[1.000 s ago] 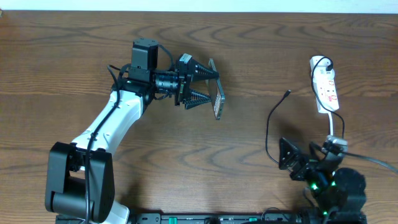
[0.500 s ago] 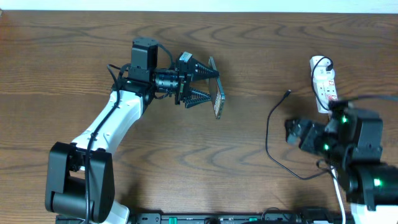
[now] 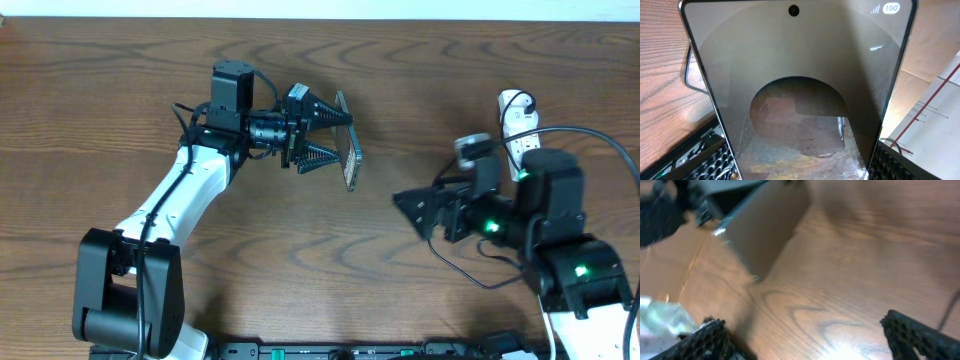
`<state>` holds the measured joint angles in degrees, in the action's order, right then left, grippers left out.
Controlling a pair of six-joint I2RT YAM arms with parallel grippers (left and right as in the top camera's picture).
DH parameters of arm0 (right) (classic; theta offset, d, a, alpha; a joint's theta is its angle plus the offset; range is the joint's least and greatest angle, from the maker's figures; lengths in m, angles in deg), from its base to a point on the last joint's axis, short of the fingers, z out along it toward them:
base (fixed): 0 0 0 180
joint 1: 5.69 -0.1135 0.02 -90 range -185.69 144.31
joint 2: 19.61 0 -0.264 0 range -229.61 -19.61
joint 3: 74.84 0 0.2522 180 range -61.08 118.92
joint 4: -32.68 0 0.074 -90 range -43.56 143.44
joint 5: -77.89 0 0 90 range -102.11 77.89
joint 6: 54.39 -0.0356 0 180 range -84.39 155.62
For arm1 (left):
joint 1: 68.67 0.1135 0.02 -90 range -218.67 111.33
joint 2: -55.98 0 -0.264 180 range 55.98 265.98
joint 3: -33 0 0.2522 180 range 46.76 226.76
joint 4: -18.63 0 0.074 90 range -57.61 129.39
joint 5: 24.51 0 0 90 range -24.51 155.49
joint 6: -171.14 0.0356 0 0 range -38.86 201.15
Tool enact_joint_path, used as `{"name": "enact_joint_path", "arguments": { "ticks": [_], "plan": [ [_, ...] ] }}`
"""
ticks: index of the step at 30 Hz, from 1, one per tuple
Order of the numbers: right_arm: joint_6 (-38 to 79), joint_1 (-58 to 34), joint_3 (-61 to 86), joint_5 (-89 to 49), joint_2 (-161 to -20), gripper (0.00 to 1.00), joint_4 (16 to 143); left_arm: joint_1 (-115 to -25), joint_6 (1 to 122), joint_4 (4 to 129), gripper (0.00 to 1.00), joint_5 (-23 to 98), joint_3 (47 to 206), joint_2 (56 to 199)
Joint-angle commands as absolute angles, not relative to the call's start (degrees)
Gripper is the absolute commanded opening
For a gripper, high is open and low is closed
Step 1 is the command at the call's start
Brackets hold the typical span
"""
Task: Plug charger to phone and switch on socket
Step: 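Move the right gripper toward the phone held by the left gripper, then grasp the phone's side edge with the right gripper, release left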
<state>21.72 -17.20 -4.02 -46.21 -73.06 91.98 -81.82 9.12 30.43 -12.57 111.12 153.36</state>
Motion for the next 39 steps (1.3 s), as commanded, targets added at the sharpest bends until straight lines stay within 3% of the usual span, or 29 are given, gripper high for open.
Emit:
{"name": "enact_joint_path", "arguments": {
  "ticks": [1, 13, 17, 30, 39],
  "plan": [
    [23.3, -26.0, -3.0, -36.6, -71.6, 0.99, 90.6, -81.5, 9.2, 29.9, 0.65, -14.9, 111.3, 151.8],
    [11.8, -51.0, -3.0, 4.1, -75.8, 0.99, 79.7, -81.5, 9.2, 29.9, 0.65, -14.9, 111.3, 151.8],
    [9.6, -54.0, -3.0, 7.9, -81.1, 0.96, 75.2, -81.5, 9.2, 29.9, 0.65, -14.8, 111.3, 151.8],
    [7.3, -54.8, -3.0, 7.9, -89.2, 0.69, 64.6, -81.5, 9.2, 29.9, 0.65, -14.8, 111.3, 151.8],
    [6.8, -54.9, -3.0, 7.9, -90.1, 0.39, 65.1, -81.5, 9.2, 29.9, 0.65, -14.8, 111.3, 151.8]
  ]
}}
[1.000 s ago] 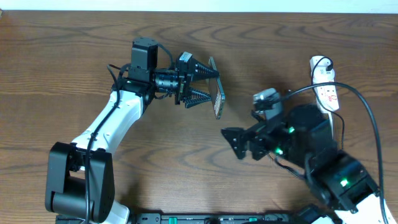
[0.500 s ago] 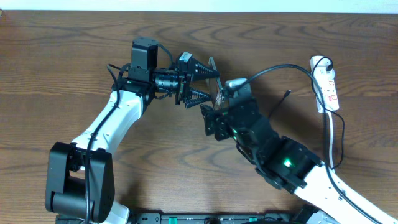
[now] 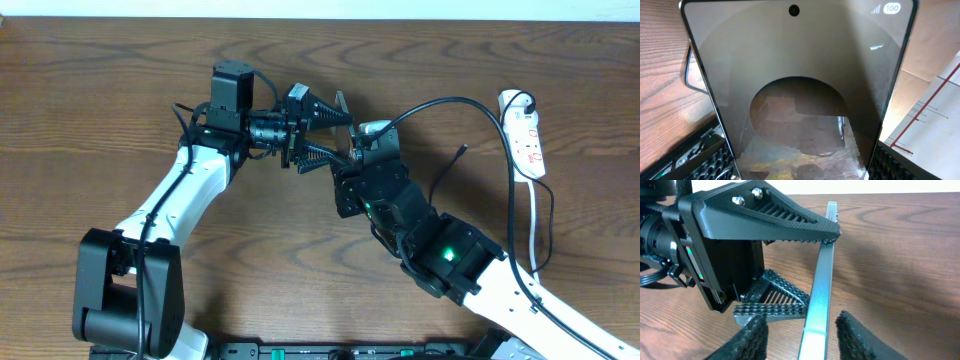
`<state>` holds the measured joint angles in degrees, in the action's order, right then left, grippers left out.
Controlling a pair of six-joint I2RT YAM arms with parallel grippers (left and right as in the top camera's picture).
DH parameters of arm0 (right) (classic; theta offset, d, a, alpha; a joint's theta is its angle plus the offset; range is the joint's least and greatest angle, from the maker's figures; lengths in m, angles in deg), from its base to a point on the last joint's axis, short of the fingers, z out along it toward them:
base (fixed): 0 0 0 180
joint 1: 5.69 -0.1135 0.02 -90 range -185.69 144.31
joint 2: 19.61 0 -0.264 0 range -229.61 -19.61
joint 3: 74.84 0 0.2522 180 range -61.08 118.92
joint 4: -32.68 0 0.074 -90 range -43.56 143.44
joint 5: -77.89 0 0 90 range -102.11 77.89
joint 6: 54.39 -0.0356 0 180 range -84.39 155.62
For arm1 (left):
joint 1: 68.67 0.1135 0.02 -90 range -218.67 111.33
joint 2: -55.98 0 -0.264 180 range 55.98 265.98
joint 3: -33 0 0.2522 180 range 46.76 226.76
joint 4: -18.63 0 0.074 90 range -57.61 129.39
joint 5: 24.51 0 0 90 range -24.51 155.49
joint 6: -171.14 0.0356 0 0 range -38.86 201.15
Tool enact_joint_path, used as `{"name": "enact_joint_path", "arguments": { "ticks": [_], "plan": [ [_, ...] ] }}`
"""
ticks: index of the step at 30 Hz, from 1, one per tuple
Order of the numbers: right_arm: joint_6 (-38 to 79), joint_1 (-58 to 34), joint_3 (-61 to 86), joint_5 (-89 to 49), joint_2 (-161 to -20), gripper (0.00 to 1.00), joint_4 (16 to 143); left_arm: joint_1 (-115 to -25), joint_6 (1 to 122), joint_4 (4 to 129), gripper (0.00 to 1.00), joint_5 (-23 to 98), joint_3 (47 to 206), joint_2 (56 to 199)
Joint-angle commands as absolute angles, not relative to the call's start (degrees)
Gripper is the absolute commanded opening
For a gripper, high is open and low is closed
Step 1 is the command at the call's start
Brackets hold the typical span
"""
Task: Plug charger to phone and switch on socket
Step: 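Grasp the phone's side edge with the right gripper, release left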
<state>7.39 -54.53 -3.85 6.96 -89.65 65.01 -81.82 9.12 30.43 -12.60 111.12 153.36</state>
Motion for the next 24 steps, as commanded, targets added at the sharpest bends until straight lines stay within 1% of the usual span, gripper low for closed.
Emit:
{"name": "enact_joint_path", "arguments": {
  "ticks": [1, 7, 12, 16, 20, 24],
  "plan": [
    [6.8, -54.9, -3.0, 7.9, -90.1, 0.36, 65.1, -81.5, 9.2, 29.9, 0.65, -14.8, 111.3, 151.8],
    [6.7, -54.9, -3.0, 7.8, -90.0, 0.18, 65.4, -81.5, 9.2, 29.9, 0.65, -14.8, 111.3, 151.8],
    [6.7, -55.1, -3.0, 7.7, -90.0, 0.06, 65.4, -81.5, 9.2, 29.9, 0.65, -14.8, 111.3, 151.8],
    [6.7, -55.1, -3.0, 7.7, -90.0, 0.01, 65.4, -81.5, 9.2, 29.9, 0.65, -14.8, 111.3, 151.8],
    [6.7, -55.1, -3.0, 7.7, -89.8, 0.01, 65.1, -81.5, 9.3, 29.9, 0.66, -14.8, 111.3, 151.8],
    [6.7, -55.1, -3.0, 7.8, -88.7, 0.01, 65.0, -81.5, 9.3, 29.9, 0.84, -14.5, 111.3, 151.8]
  ]
}}
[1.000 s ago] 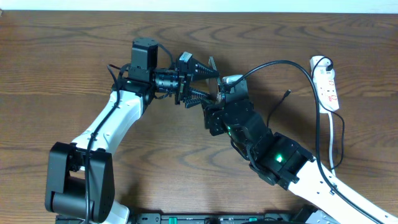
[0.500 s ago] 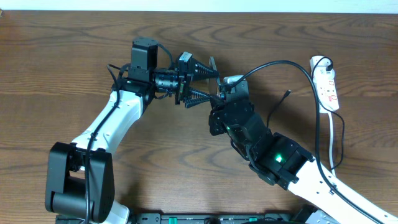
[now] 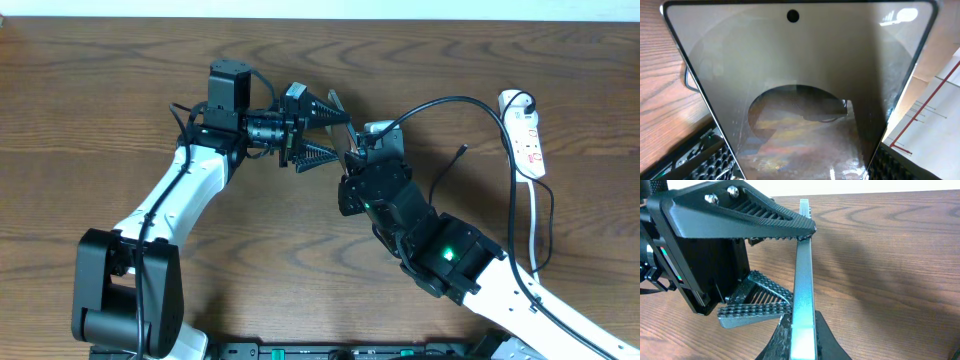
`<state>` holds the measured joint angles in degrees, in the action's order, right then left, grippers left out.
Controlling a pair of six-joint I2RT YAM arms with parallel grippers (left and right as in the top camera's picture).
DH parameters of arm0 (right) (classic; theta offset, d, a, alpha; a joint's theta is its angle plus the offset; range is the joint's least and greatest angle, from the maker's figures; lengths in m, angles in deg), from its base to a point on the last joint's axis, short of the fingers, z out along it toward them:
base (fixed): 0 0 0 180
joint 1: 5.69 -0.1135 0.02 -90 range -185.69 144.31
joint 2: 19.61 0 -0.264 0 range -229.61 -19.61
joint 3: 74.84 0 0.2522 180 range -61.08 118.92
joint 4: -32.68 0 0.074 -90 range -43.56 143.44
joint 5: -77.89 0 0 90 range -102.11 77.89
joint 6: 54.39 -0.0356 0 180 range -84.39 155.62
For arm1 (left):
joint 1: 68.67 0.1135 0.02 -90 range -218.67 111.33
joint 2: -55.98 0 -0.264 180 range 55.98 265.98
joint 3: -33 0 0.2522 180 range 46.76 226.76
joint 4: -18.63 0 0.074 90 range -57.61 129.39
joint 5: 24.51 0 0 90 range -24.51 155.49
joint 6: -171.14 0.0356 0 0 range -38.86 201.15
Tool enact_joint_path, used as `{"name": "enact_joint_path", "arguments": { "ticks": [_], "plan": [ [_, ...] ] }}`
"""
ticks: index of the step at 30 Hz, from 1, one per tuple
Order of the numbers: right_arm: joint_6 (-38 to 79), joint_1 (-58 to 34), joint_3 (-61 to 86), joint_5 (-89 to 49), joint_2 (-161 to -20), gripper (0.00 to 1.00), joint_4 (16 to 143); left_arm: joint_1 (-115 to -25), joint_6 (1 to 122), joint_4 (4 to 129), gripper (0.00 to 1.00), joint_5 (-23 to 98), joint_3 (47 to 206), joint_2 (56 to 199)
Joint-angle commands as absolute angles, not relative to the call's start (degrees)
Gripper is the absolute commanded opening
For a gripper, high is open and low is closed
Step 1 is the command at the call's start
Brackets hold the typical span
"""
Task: Plug charger to phone and switch on socket
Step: 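Grasp the phone's side edge with the right gripper, release left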
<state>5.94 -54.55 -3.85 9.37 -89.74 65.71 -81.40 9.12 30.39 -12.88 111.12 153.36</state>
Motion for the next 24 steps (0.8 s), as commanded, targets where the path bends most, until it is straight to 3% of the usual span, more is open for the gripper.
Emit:
{"name": "enact_joint_path", "arguments": {
  "ticks": [1, 5, 16, 24],
  "plan": [
    [6.7, -55.1, -3.0, 8.0, -88.4, 0.01, 65.1, -81.5, 9.3, 29.9, 0.9, -14.0, 111.3, 151.8],
    [6.3, -54.7, -3.0, 10.3, -87.0, 0.01, 65.6, -81.5, 9.8, 28.4, 0.98, -11.8, 111.3, 151.8],
    [-6.8, -54.7, -3.0, 25.4, -77.6, 0.01, 79.8, -78.1, 12.2, 0.9, 0.99, -10.2, 111.3, 151.7],
    [-36.9, -53.2, -3.0, 25.5, -67.5, 0.01, 103.4, -68.1, 12.3, -5.7, 0.99, -17.6, 111.3, 151.3]
  ]
}}
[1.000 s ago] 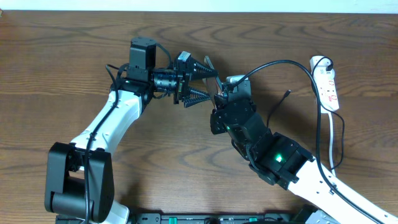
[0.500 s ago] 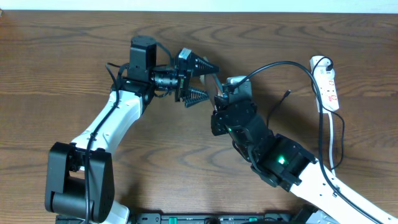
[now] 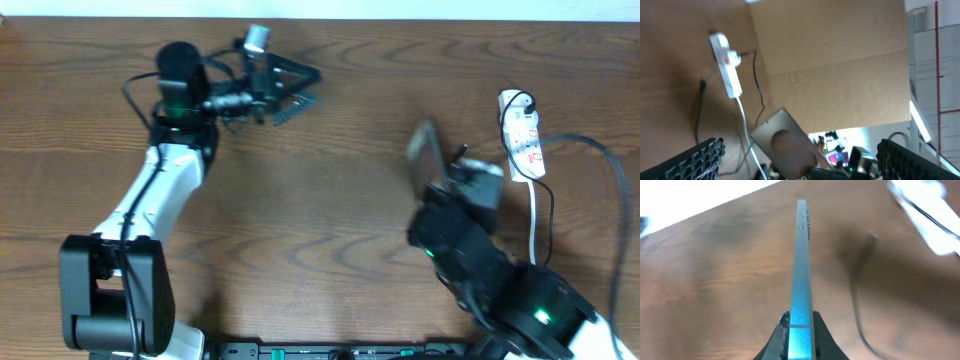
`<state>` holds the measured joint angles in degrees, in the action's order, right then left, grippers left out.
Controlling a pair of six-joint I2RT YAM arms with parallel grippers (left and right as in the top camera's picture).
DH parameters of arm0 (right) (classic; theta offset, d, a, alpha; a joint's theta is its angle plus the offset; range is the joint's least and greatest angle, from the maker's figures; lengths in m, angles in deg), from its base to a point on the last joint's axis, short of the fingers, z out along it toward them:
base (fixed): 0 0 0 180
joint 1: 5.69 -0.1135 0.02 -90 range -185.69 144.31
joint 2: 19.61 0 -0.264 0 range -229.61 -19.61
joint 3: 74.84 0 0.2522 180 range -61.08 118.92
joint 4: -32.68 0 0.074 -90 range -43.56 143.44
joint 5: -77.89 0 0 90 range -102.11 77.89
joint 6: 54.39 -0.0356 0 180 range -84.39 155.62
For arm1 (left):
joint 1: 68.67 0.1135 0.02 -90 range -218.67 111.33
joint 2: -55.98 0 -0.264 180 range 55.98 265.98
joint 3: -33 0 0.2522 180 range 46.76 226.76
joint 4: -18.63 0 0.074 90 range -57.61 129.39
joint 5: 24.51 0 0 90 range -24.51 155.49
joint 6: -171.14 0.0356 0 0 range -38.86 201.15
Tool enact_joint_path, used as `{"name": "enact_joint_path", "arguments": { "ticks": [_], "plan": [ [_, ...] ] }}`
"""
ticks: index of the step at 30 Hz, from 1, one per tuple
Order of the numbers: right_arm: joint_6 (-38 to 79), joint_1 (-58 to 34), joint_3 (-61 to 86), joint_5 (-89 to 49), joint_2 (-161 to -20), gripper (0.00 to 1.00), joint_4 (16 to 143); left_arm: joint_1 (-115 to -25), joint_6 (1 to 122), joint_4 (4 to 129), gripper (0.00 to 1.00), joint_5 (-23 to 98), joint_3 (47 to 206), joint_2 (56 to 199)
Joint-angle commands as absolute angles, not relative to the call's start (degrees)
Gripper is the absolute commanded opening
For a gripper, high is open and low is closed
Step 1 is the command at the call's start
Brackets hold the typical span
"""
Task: Plug charger to phone and switch on socket
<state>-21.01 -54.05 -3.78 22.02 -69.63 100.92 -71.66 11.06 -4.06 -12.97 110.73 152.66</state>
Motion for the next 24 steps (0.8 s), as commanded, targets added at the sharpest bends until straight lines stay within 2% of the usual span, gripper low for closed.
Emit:
{"name": "enact_joint_path", "arguments": {
  "ticks": [1, 6, 13, 16, 24],
  "plan": [
    [-39.3, -53.1, -3.1, 25.5, -67.0, 0.01, 105.3, -66.9, 12.3, -6.3, 0.99, -18.5, 111.3, 151.0],
    [-42.4, -53.1, -6.2, 21.9, -67.3, 0.01, 101.1, -60.9, 12.3, -6.4, 0.99, -22.1, 111.3, 147.4],
    [-35.8, -50.8, -17.6, 11.0, -72.3, 0.01, 72.7, -58.1, 11.5, -6.3, 0.99, -24.6, 111.1, 137.9],
    [-31.0, -46.2, -19.9, 0.5, -76.2, 0.01, 59.9, -58.1, 10.7, -6.2, 0.99, -24.6, 111.1, 132.7],
    [-28.4, -29.5, -19.9, -24.7, -86.6, 0.01, 46.9, -57.5, 10.5, -6.0, 0.99, -24.2, 111.1, 122.8]
  ]
}}
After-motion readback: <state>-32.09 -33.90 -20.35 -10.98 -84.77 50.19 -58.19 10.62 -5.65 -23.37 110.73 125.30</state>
